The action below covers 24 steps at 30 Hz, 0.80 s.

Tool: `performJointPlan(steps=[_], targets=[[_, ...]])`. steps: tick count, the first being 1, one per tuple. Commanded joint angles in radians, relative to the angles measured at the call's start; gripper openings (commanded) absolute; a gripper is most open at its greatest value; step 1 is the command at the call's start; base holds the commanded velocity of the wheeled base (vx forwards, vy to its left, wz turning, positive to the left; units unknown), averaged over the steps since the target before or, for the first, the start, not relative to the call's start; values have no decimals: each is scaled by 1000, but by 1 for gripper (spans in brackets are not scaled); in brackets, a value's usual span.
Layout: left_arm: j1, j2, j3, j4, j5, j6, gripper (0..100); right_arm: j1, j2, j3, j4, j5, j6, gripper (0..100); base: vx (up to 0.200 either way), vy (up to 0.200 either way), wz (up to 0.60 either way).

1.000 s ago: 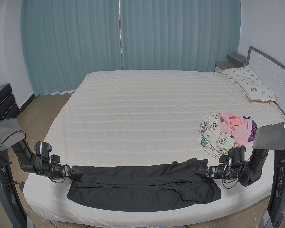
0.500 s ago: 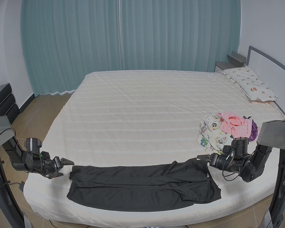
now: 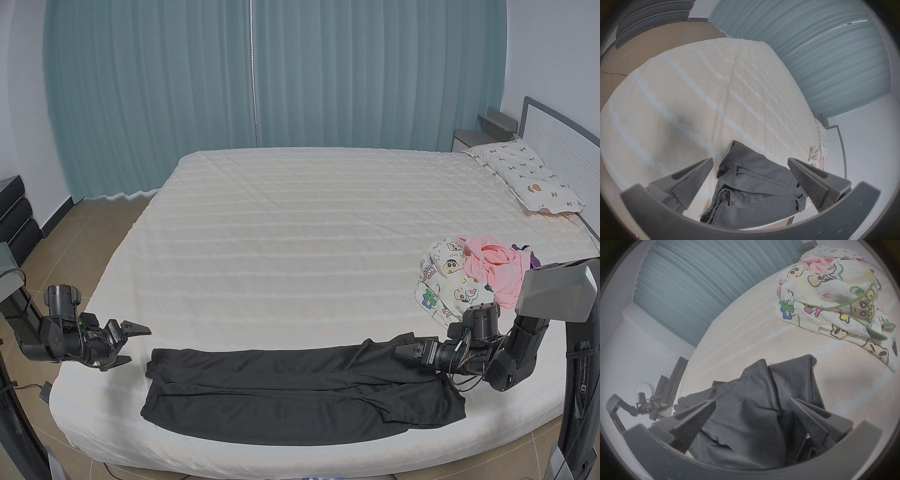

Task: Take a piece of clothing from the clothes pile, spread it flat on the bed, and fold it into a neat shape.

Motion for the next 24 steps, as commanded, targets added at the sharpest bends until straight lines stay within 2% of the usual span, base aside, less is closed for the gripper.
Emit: performJointPlan(steps=[1,24], targets=[[-1,11,10,-4,3,0,100,2,18,3,2,-10,-14,0,0,0,0],[-27,2,71,-7,7,13,100,-63,-61,121,-31,-11,-26,0,0,0,0]])
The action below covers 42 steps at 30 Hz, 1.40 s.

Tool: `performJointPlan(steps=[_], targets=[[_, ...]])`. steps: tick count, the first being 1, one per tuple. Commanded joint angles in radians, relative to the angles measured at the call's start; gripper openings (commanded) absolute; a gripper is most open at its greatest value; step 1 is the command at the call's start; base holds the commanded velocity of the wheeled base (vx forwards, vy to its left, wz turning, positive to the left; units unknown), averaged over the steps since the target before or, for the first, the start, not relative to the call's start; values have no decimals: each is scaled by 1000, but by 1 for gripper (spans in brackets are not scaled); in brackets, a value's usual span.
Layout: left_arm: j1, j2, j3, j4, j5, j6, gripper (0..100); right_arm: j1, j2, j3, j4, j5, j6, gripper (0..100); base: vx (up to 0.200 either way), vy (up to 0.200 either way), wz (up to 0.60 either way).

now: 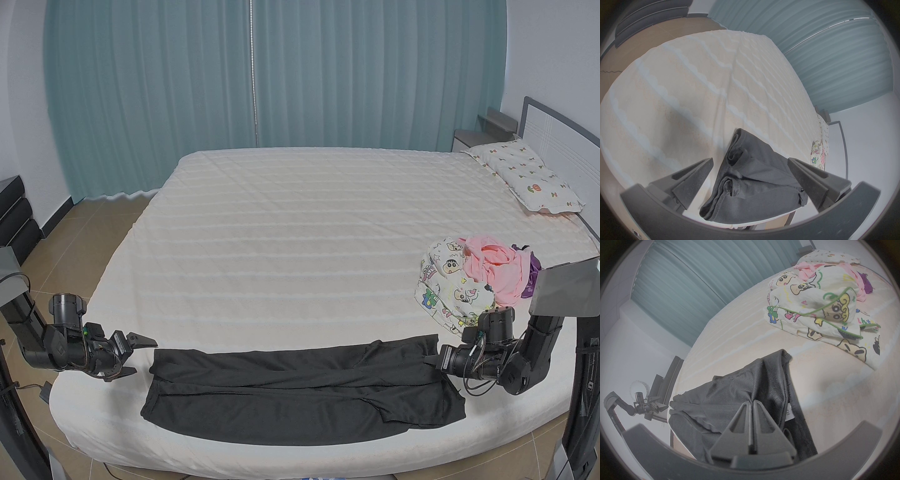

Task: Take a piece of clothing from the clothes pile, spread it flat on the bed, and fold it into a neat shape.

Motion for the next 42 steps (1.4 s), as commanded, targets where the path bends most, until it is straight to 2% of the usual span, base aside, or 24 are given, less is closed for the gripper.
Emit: performJointPlan(steps=[1,9,10,15,18,23,26,28,32,37,42], targets=[[-1,-2,13,-1,2,1,100,-7,-2,3,-3,1,-1,100,0,0,0],[-7,-39,70,-1,1,1,100,-11,-65,43,-59,-3,35,100,0,0,0],[-15,-56,85,1,1,0,100,-8,-122,91,-59,-5,107,100,0,0,0],[-20,-56,95,2,1,0,100,-5,-198,198,-82,-3,256,100,0,0,0],[-29,-58,104,7,2,0,100,-10,-201,247,-138,-2,331,100,-200,0,0],[-44,-56,118,8,16,15,100,-14,-160,275,-210,0,348,100,-200,0,0],[-46,-41,150,2,65,133,100,-20,-102,293,-284,-2,344,100,-67,0,0],[-52,-33,154,7,91,170,100,-20,-86,304,-316,-2,346,100,0,0,0],[-87,-19,154,5,114,169,100,-20,-65,318,-361,0,344,100,0,0,0],[-133,19,121,1,194,156,100,-17,-47,339,-419,1,344,100,0,0,0],[-145,33,90,1,203,121,100,-14,-36,341,-437,1,346,100,0,0,0]])
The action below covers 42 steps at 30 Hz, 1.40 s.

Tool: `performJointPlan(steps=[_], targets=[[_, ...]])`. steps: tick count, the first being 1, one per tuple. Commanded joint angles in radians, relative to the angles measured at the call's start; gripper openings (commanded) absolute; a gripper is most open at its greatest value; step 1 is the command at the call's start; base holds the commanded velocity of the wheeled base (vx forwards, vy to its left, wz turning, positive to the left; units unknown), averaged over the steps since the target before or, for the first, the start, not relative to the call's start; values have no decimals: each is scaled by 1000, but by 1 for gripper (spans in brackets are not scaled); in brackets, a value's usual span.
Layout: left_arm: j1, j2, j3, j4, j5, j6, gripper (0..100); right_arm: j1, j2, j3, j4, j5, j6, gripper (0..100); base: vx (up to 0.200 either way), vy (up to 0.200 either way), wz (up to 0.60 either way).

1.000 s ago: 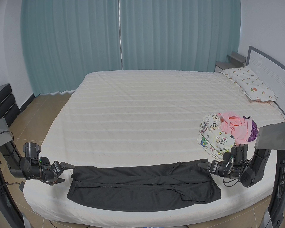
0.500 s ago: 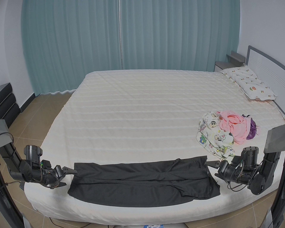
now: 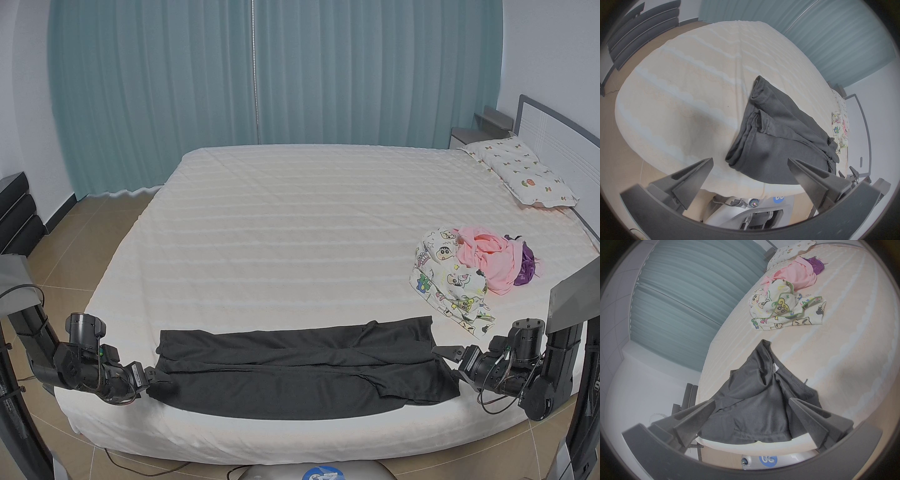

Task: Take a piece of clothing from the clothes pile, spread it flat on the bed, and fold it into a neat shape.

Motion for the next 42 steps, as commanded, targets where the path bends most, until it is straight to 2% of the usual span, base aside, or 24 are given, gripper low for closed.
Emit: performJointPlan(steps=[1,3,4,8,9,12,19,27,33,34,42], targets=[[-15,30,-31,0,5,-18,100,4,21,4,-14,2,-1,100,0,0,0],[-19,31,-34,0,7,-26,100,4,21,3,-14,2,-1,100,0,0,0],[-24,33,-34,0,7,-26,0,4,21,3,-14,0,1,100,0,0,0],[-32,37,-35,3,33,-27,0,4,20,4,-15,2,1,100,0,0,0],[-36,37,-26,3,71,-27,0,2,18,4,-14,0,1,100,0,0,0],[-36,34,-11,9,113,-27,0,1,18,4,-15,0,1,100,0,0,0],[-30,16,-2,43,169,-26,0,1,18,6,-14,2,1,100,0,0,0],[-29,-29,-20,156,188,-18,0,1,18,10,-15,2,1,100,0,0,0],[-25,-21,-15,166,188,6,0,4,18,12,-15,2,1,100,0,0,0],[-24,-20,-17,166,188,14,100,4,18,12,-15,2,1,100,0,0,0],[10,-50,-61,164,176,-17,100,4,20,10,-15,2,1,100,0,0,0]])
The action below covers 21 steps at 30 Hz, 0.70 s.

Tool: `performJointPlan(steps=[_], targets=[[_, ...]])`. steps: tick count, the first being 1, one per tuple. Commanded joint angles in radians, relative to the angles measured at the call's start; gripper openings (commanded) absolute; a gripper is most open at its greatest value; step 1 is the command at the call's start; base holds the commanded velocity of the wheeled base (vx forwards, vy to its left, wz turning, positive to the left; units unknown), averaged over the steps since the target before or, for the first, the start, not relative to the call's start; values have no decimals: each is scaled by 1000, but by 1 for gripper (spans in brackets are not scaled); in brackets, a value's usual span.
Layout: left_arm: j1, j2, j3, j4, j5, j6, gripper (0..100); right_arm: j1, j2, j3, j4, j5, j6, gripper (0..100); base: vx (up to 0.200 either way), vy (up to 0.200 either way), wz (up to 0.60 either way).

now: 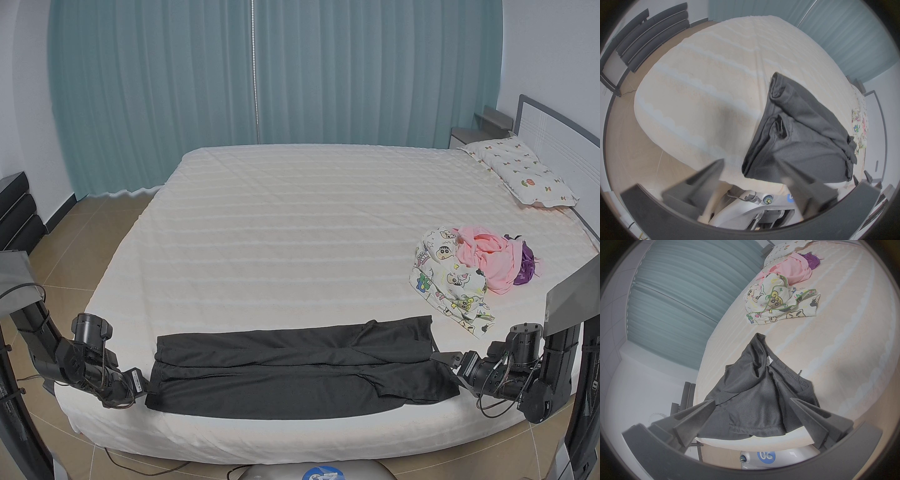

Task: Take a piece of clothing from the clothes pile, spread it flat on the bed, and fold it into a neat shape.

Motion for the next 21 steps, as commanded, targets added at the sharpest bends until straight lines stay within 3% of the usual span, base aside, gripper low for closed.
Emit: performJointPlan(steps=[1,6,13,21], targets=[[16,-32,-33,0,-6,-39,100,1,3,-2,-15,1,0,100,0,0,0],[1,-60,-75,-5,-11,-175,100,2,4,-2,-15,2,0,100,0,0,0],[-99,-52,-110,-10,-47,-364,100,4,6,-2,-15,2,0,100,0,0,0],[-194,3,-142,-13,-40,-430,100,4,11,-2,-13,2,0,100,0,0,0]])
